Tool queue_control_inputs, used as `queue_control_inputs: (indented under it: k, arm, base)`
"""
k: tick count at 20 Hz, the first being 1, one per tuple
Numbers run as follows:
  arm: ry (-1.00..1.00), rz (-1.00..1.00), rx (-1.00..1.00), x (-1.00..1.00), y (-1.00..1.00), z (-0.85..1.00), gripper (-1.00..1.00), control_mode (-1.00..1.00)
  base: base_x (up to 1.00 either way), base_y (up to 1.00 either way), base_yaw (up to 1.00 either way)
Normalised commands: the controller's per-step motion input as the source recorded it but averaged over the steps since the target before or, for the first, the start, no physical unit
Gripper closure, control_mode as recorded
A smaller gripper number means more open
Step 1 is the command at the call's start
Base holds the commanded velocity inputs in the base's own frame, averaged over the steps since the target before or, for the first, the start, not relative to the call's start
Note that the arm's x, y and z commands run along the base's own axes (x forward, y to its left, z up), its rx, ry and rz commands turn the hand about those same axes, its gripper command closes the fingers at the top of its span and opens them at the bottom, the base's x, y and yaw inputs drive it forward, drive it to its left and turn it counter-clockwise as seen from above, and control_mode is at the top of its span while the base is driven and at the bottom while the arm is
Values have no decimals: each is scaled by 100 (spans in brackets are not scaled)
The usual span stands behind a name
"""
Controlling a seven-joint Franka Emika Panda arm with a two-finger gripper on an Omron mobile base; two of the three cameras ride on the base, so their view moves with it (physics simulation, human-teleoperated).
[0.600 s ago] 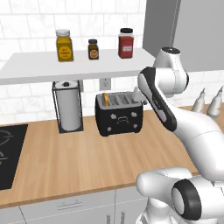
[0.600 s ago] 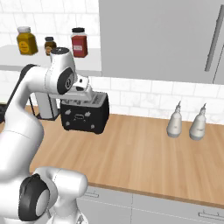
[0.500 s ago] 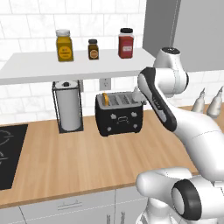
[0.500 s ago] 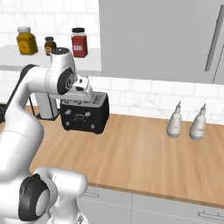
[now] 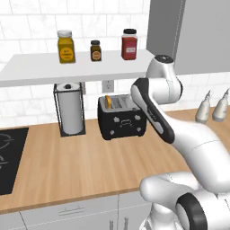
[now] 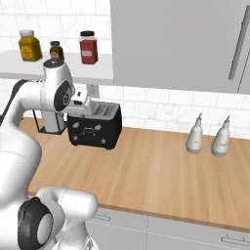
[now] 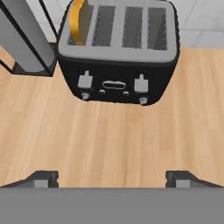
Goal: Start the toaster. Once the lever pops up, take the bread to the plate on the dining counter.
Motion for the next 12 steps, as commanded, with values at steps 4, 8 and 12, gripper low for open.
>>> queue_control_inputs:
  k: [4,8,12]
  arm:
    - [-4,0,0,6,26,-7,-100,-100]
    - [-3,0,0,9,30,-4,-100,-100]
    - [0,0,0,25,31,-4,-100,-100]
  base:
    - [0,0,0]
    - [0,0,0]
    - [0,0,0]
